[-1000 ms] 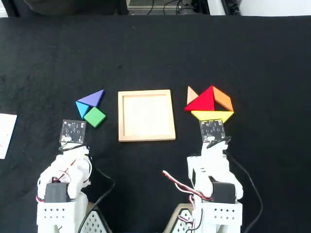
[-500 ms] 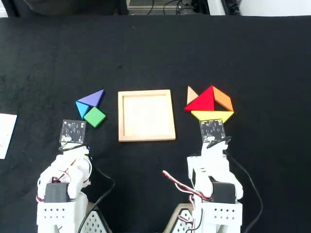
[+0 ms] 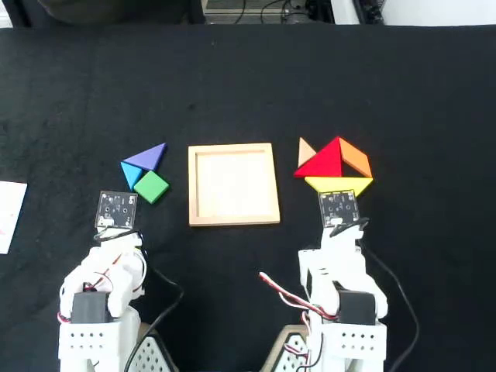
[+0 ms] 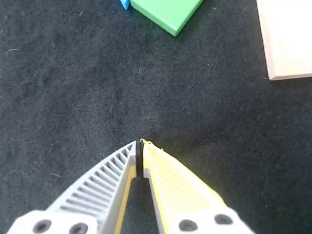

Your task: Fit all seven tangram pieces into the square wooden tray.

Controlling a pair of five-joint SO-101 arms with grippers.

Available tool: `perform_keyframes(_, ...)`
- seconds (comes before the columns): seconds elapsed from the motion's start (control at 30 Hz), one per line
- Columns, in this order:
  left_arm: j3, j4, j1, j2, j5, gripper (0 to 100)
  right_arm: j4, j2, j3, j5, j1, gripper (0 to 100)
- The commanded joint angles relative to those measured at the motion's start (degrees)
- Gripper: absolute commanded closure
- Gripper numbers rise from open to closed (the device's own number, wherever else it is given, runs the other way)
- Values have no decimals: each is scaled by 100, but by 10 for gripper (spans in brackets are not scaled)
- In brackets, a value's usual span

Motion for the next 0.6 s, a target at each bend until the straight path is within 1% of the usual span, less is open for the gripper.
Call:
perform_keyframes(0.0,92,9,31,-44,9,970,26,-356,-4,35,53,985)
perform_keyframes(0.57,92,9,57,-44,26,970,26,-365,-4,9,18,985)
